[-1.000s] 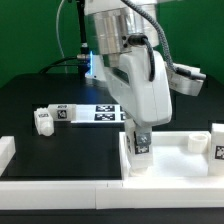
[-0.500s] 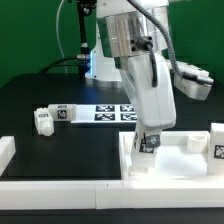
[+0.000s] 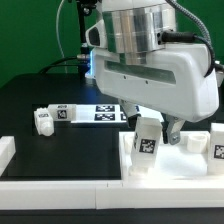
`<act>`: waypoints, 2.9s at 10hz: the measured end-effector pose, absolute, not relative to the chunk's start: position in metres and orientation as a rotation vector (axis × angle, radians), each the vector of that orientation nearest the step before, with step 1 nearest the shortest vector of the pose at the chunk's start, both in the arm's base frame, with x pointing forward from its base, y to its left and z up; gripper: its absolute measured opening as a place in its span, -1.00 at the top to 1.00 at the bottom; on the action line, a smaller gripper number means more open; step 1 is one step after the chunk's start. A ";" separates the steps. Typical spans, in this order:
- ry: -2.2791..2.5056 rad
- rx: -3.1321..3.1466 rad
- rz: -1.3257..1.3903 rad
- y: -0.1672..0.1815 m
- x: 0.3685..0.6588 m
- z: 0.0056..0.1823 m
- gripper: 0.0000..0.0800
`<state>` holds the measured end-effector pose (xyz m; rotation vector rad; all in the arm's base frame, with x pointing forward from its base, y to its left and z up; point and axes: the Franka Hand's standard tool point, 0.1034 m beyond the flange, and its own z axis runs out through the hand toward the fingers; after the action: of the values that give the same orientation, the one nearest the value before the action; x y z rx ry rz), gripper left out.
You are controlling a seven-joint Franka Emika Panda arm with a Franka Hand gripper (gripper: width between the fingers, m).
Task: Assemble square table
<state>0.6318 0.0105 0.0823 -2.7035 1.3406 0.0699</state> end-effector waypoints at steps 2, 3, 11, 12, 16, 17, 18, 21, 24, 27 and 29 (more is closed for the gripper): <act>1.036 -2.852 0.043 0.008 0.631 0.081 -0.62; 0.747 -2.970 0.019 0.005 0.631 0.079 -0.62; 0.734 -2.970 -0.005 0.003 0.631 0.075 0.28; 0.898 -2.912 -0.007 0.001 0.633 0.075 0.28; 1.640 -2.477 -0.047 -0.004 0.634 0.074 0.28; 1.807 -2.315 -0.068 -0.004 0.632 0.073 0.28; 1.909 -2.211 -0.058 -0.003 0.632 0.074 0.28; 2.022 -2.097 -0.032 -0.002 0.632 0.072 -0.31; 1.504 -2.565 0.034 0.003 0.631 0.076 -0.60; 1.160 -2.756 0.005 0.006 0.627 0.075 -0.62; 0.955 -2.835 -0.012 0.005 0.627 0.075 -0.62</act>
Offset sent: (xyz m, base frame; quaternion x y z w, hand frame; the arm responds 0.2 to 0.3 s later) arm 0.0002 -0.0071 -0.0094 -0.0321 0.0127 -0.4260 0.9041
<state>0.6270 0.0047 0.0749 -2.8347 0.9550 -0.0122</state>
